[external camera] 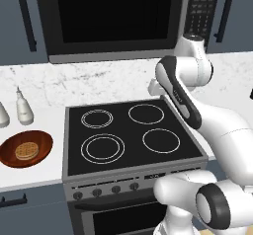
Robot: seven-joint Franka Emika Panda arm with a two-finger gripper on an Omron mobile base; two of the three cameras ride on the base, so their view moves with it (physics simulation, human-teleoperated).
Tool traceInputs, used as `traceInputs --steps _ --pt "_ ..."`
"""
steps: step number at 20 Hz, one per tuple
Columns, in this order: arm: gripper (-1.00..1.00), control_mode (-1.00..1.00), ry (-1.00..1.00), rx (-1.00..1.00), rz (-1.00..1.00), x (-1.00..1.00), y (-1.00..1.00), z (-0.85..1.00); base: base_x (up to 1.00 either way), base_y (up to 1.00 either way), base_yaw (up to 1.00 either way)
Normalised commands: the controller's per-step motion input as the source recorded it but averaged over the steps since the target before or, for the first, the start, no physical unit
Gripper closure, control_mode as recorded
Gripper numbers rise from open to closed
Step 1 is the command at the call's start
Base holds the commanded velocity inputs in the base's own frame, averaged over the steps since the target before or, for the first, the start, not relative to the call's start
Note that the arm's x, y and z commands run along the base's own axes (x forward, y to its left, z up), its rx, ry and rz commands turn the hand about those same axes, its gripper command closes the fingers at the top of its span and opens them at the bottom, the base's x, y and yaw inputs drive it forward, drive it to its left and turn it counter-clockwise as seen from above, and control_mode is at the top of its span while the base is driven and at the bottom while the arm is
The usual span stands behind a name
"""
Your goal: Open the microwave, place the bowl with waffle inside the microwave, then close the microwave door and turn it on.
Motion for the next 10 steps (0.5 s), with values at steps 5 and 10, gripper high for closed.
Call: traceInputs --steps 5,10 --pt "-1.00 -1.00 -0.13 0.05 0.00 -0.17 -0.02 0.20 0.00 0.00 0.00" --pt "-1.00 -1.00 -0.10 0.06 -0.03 -0.09 -0.15 0.51 0.00 0.00 0.00"
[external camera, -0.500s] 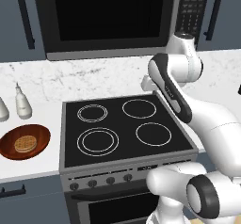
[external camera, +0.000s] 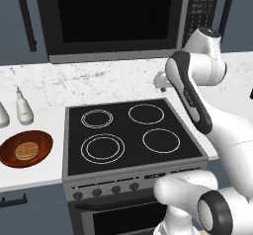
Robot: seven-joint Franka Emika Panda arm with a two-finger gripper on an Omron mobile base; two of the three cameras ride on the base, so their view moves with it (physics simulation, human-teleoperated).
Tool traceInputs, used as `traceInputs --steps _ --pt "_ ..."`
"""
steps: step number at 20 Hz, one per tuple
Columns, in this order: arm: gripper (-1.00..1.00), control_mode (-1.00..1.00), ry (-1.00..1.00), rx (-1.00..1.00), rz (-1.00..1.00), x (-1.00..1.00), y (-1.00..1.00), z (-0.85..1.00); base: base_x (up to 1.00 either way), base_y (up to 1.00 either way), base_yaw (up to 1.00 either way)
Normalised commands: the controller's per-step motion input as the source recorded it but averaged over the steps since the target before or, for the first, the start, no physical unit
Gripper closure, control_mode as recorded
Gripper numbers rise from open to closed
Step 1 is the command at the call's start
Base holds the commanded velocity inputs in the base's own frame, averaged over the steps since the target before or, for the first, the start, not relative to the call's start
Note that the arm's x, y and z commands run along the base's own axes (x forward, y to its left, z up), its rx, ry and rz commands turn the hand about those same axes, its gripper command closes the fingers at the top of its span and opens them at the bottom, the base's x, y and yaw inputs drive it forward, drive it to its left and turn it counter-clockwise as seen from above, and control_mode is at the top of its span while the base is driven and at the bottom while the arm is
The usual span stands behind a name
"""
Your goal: Open the microwave, place the bowl with waffle inside the microwave, then close the microwave door and turn it on.
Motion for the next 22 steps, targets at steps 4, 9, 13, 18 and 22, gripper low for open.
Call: traceInputs --steps 4,9,13,18,22 --pt "-1.00 -1.00 -0.16 0.03 -0.09 0.00 -0.16 0.61 0.00 0.00 0.00" --pt "-1.00 -1.00 -0.15 0.00 -0.16 0.00 -0.27 0.57 0.00 0.00 0.00" --pt "-1.00 -1.00 -0.15 0.00 -0.18 0.00 -0.39 0.48 0.00 0.00 0.00" --pt "-1.00 -1.00 -0.14 0.00 -0.14 0.00 -0.19 0.46 0.00 0.00 0.00" --pt "-1.00 -1.00 -0.12 0.00 -0.03 0.10 -0.05 0.41 0.00 0.00 0.00"
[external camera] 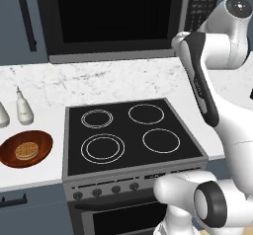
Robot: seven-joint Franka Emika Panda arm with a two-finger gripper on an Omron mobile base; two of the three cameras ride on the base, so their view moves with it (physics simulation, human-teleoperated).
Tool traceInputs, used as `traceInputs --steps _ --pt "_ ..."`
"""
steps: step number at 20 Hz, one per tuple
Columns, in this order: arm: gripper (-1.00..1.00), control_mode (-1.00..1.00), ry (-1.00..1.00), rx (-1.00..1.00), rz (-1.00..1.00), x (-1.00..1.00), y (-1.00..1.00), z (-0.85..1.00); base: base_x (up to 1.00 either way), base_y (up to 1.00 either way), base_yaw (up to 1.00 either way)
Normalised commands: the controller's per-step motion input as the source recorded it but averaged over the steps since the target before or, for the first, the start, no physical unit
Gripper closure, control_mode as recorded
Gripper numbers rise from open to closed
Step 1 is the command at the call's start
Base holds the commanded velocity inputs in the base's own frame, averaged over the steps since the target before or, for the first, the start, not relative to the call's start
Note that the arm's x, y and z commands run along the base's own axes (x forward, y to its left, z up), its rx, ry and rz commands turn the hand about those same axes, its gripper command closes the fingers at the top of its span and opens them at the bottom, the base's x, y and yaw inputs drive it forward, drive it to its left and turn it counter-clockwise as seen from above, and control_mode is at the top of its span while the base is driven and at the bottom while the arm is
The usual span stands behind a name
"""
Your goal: Open the microwave, place the bowl with waffle inside the microwave, then close the microwave door and turn it on.
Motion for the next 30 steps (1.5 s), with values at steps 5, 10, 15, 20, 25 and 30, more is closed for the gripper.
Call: traceInputs --steps 5,10,15,20,25,30 --pt "-1.00 -1.00 -0.13 0.00 0.00 0.29 -0.02 0.17 0.00 0.00 0.00" --pt "-1.00 -1.00 -0.10 0.00 0.00 0.44 0.00 0.01 0.00 0.00 0.00" --pt "-1.00 -1.00 -0.08 0.00 0.00 0.45 0.00 0.00 0.00 0.00 0.00" --pt "-1.00 -1.00 -0.01 0.00 0.00 0.44 -0.02 0.00 0.00 0.00 0.00" --pt "-1.00 -1.00 0.00 0.00 0.00 0.34 -0.04 -0.04 0.00 0.00 0.00" --pt "-1.00 -1.00 -0.01 0.00 0.01 0.30 -0.05 -0.23 0.00 0.00 0.00"
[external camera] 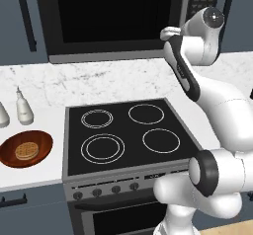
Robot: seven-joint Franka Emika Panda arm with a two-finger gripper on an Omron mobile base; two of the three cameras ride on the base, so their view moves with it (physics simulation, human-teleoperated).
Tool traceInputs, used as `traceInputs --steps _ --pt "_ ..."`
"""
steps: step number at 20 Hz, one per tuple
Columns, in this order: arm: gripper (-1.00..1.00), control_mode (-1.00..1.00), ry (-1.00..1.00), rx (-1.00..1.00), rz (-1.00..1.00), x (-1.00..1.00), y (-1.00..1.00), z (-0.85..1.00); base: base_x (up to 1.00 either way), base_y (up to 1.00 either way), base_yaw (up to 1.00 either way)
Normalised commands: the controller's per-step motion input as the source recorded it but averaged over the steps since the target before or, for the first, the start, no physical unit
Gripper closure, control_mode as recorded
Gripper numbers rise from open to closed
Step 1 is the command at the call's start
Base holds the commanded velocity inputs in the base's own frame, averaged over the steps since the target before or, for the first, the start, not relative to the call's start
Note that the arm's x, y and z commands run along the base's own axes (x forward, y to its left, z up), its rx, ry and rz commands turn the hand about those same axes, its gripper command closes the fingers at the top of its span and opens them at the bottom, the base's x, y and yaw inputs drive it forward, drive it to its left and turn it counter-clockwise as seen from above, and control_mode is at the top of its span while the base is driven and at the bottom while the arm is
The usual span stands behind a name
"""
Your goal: Open the microwave, place the bowl with waffle inside the microwave, then close the microwave door and turn it on.
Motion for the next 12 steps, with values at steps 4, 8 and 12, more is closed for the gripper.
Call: traceInputs --steps 4,8,12 --pt "-1.00 -1.00 -0.06 0.00 0.05 0.47 -0.04 -0.37 0.00 0.00 0.00" --pt "-1.00 -1.00 -0.10 0.00 0.10 0.73 -0.01 -0.48 0.00 0.00 0.00" --pt "-1.00 -1.00 -0.11 0.00 0.12 0.90 0.00 -0.56 0.00 0.00 0.00"
